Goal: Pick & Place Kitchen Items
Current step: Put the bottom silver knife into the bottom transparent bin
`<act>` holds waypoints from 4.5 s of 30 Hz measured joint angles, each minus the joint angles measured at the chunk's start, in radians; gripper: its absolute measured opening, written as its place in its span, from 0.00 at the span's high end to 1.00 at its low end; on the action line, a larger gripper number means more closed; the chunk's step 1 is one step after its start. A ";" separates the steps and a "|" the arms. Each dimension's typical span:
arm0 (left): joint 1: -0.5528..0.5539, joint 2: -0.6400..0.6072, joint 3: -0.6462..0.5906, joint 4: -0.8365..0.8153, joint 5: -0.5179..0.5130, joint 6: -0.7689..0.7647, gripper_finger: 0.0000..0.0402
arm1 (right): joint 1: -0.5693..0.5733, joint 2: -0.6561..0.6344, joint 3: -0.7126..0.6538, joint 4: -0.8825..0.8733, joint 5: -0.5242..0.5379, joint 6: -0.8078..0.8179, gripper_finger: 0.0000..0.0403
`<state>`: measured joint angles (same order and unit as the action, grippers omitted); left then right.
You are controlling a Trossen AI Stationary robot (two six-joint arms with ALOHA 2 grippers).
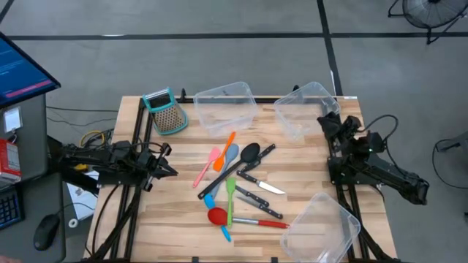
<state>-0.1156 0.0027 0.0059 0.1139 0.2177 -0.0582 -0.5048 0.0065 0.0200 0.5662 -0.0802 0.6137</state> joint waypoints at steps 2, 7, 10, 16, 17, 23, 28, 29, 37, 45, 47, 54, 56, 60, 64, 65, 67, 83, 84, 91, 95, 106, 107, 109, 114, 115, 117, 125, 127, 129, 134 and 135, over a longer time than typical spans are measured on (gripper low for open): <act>0.000 0.000 0.000 0.000 0.000 0.000 0.98 | 0.000 0.001 0.005 0.005 0.001 -0.052 1.00; 0.000 0.000 0.000 0.000 0.000 0.000 0.98 | 0.000 0.029 0.127 -0.135 0.047 -0.155 1.00; 0.000 0.000 0.000 0.000 0.000 0.000 0.98 | 0.000 0.104 0.267 -0.341 0.104 -0.237 0.98; 0.000 0.000 0.000 0.000 0.000 0.000 0.98 | 0.004 0.404 0.560 -0.646 0.114 -0.332 0.89; 0.000 0.000 0.000 0.000 0.000 0.000 0.98 | 0.012 0.467 0.604 -0.687 0.111 -0.342 0.87; 0.000 0.000 0.000 0.000 0.000 0.000 0.98 | 0.143 0.814 0.856 -0.855 0.110 -0.476 0.76; 0.000 0.000 0.000 0.000 0.000 0.000 0.98 | 0.289 1.074 1.080 -0.994 0.162 -0.601 0.65; 0.000 0.000 0.000 0.000 0.000 0.000 0.98 | 0.314 1.119 1.129 -1.043 0.193 -0.618 0.63; 0.000 0.000 0.000 0.000 0.000 0.000 0.98 | 0.444 1.434 1.465 -1.493 0.342 -0.498 0.44; 0.000 0.000 0.000 0.000 0.000 0.000 0.98 | 0.533 1.649 1.530 -1.645 0.338 -0.318 0.43; 0.000 0.000 0.000 0.000 0.000 0.000 0.98 | 0.545 1.692 1.530 -1.648 0.327 -0.291 0.44; 0.000 0.000 0.000 0.000 0.000 0.000 0.98 | 0.557 1.834 1.530 -1.629 0.309 -0.243 0.43; 0.000 0.001 0.000 0.001 0.000 0.000 0.98 | 0.557 1.880 1.530 -1.595 0.288 -0.238 0.42; 0.000 0.008 0.000 0.000 0.000 0.000 0.98 | 0.563 1.970 1.530 -1.537 0.184 -0.219 0.42; 0.000 0.022 0.000 0.005 0.000 0.000 0.98 | 0.584 2.039 1.530 -1.506 0.128 -0.205 0.42; 0.000 0.030 0.000 0.010 0.000 0.000 0.98 | 0.592 2.053 1.530 -1.506 0.128 -0.194 0.42; 0.000 0.034 0.000 0.005 0.000 0.000 0.98 | 0.604 2.068 1.529 -1.502 0.126 -0.171 0.42; 0.000 0.085 0.000 0.016 -0.007 0.000 0.98 | 0.620 2.110 1.509 -1.372 0.209 -0.141 0.42; 0.000 0.085 0.000 0.018 -0.007 0.000 0.98 | 0.617 2.109 1.505 -1.363 0.209 -0.141 0.43; 0.000 0.087 0.000 0.022 -0.007 0.000 0.98 | 0.593 2.102 1.443 -1.290 0.168 -0.142 0.47; 0.000 0.087 0.000 0.023 -0.007 0.000 0.98 | 0.588 2.102 1.439 -1.285 0.171 -0.142 0.51; 0.000 0.086 0.000 0.025 -0.007 0.000 0.98 | 0.589 2.105 1.437 -1.258 0.188 -0.108 0.81; 0.000 0.086 0.000 0.025 -0.007 0.000 0.98 | 0.589 2.105 1.437 -1.258 0.188 -0.099 0.82; 0.000 0.086 0.000 0.025 -0.007 0.000 0.98 | 0.589 2.105 1.437 -1.258 0.188 -0.092 0.82; 0.000 0.058 0.000 0.026 -0.007 0.000 0.98 | 0.589 2.106 1.436 -1.255 0.188 -0.089 0.79; 0.000 0.045 0.000 0.026 -0.007 0.000 0.98 | 0.589 2.106 1.436 -1.253 0.189 -0.087 0.79; 0.000 0.007 0.000 0.026 -0.007 0.000 0.98 | 0.590 2.107 1.436 -1.245 0.195 -0.081 0.80; 0.001 -0.003 0.000 0.082 -0.004 -0.003 0.98 | 0.590 2.107 1.435 -1.236 0.206 -0.084 0.83; 0.001 -0.003 0.000 0.084 -0.005 -0.003 0.98 | 0.593 2.107 1.436 -1.236 0.213 -0.084 0.83; 0.001 -0.003 0.000 0.084 -0.007 -0.003 0.98 | 0.597 2.109 1.445 -1.245 0.217 -0.083 0.84; 0.001 -0.003 0.000 0.086 -0.007 -0.003 0.98 | 0.600 2.108 1.499 -1.275 0.214 -0.099 0.84; 0.001 -0.003 0.000 0.086 -0.007 -0.002 0.98 | 0.600 2.107 1.513 -1.274 0.215 -0.101 0.84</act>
<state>-0.1148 0.0002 0.0063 0.2002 0.2104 -0.0606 0.0956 2.1134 1.5327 -0.7077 0.1351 0.5129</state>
